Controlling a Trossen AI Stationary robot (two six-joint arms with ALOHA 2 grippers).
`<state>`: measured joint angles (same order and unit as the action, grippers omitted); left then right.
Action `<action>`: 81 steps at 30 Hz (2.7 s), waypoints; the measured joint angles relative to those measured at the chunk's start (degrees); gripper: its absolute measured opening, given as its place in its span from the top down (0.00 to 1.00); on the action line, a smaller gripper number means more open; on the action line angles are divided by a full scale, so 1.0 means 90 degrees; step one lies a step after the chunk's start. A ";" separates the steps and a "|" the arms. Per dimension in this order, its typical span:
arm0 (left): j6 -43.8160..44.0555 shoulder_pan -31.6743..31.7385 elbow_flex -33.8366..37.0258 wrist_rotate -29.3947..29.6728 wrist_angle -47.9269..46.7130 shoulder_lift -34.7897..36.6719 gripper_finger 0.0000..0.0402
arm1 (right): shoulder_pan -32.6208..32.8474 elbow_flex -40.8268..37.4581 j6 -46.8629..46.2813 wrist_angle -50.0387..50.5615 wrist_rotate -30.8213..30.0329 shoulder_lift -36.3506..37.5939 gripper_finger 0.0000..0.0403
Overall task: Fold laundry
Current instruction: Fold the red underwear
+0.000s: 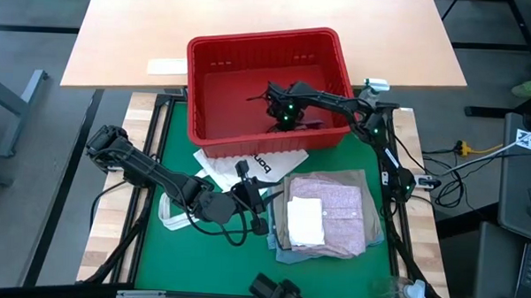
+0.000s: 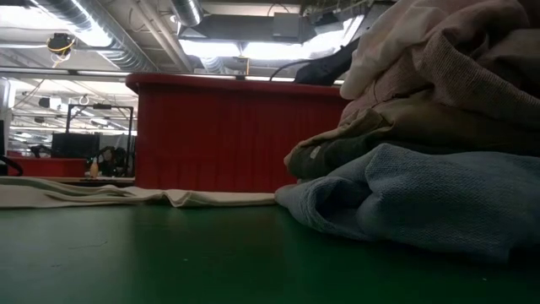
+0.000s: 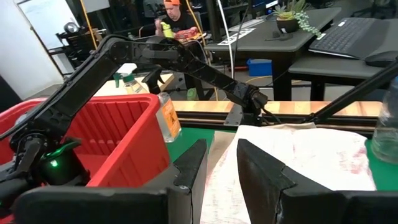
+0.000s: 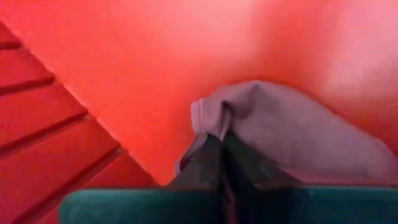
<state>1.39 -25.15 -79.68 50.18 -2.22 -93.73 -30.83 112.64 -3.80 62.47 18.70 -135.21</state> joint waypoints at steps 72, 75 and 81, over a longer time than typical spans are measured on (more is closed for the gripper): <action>-0.0727 -0.0247 0.0000 0.1469 -0.0093 0.0809 0.77 | 0.0910 0.2405 0.0290 0.1074 0.2873 0.4609 1.00; -0.0726 0.0019 0.0000 0.0925 -0.0095 0.0809 0.73 | 0.1187 0.2405 0.0289 0.1074 0.2862 0.4792 1.00; -0.0480 0.0485 0.0000 -0.0166 -0.0277 0.0780 0.60 | 0.1728 0.2405 0.0288 0.1072 0.2546 0.5014 1.00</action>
<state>-2.93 -20.79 -79.68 48.68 -4.71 -86.71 -15.28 134.28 -1.21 72.12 41.61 -90.09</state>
